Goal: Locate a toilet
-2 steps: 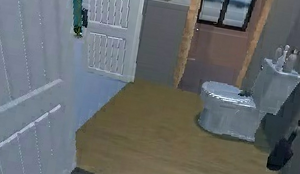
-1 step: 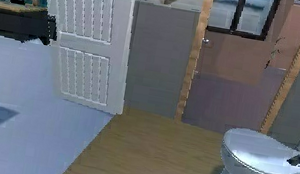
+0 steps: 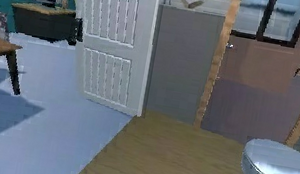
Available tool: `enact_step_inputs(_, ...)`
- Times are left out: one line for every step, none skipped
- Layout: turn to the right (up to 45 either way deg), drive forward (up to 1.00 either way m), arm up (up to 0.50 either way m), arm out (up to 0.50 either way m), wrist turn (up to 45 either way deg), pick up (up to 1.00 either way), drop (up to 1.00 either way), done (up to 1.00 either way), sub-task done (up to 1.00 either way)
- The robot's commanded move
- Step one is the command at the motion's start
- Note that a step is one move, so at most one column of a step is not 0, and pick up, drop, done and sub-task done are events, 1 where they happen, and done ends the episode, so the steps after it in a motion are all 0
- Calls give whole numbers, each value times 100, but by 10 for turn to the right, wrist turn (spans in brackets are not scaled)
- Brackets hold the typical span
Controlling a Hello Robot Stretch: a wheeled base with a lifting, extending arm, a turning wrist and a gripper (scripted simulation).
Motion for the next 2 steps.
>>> enact_step_inputs(0,35,0,0,0,0,0,0,0)
enact_step_inputs(60,0,0,0,0,0,0,0,0)
